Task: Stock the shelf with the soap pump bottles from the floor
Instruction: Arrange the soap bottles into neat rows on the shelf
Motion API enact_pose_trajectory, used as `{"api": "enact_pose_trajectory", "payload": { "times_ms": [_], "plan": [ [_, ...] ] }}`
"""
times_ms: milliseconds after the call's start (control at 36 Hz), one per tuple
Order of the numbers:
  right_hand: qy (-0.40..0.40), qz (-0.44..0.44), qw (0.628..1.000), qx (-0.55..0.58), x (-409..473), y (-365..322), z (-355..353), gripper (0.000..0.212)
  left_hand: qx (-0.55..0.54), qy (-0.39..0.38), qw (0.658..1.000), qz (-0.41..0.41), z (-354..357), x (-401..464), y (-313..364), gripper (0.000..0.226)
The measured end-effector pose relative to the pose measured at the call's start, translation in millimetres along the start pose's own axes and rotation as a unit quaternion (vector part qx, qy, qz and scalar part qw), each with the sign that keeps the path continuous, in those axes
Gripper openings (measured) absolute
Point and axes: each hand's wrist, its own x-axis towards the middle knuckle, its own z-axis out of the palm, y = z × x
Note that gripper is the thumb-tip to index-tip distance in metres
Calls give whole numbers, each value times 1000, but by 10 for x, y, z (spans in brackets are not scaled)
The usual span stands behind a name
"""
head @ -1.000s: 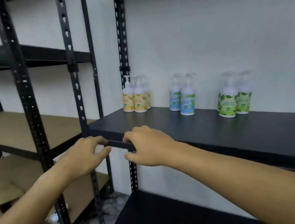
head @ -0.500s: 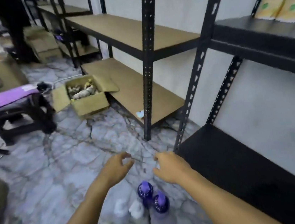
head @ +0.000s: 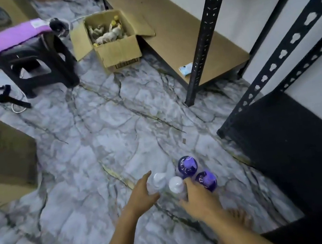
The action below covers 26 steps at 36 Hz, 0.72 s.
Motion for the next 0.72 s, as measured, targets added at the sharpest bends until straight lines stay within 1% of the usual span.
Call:
{"api": "enact_pose_trajectory", "payload": {
  "times_ms": [139, 194, 250, 333, 417, 472, 611, 722],
  "plan": [
    [-2, -1, 996, 85, 200, 120, 229, 69, -78, 56, 995, 22, 289, 103, -238, 83],
    [-2, 0, 994, 109, 280, 150, 299, 81, -86, 75, 993, 39, 358, 157, -283, 82],
    [0, 6, 991, 137, 353, 168, 363, 88, -86, 92, 990, 58, 400, 215, -296, 77],
    [11, 9, 986, 165, 455, 196, 450, 89, -93, 118, 986, 69, 438, 298, -325, 63],
    [26, 0, 983, 182, 531, 214, 528, 89, -102, 132, 984, 64, 446, 311, -372, 57],
    [34, -6, 982, 184, 572, 224, 578, 90, -121, 141, 981, 52, 449, 276, -406, 56],
    [51, 5, 981, 187, 664, 221, 639, 89, -156, 198, 967, 37, 485, 146, -467, 56],
    [66, 15, 983, 173, 709, 228, 695, 87, -168, 185, 968, 38, 537, 182, -456, 57]
  ]
}}
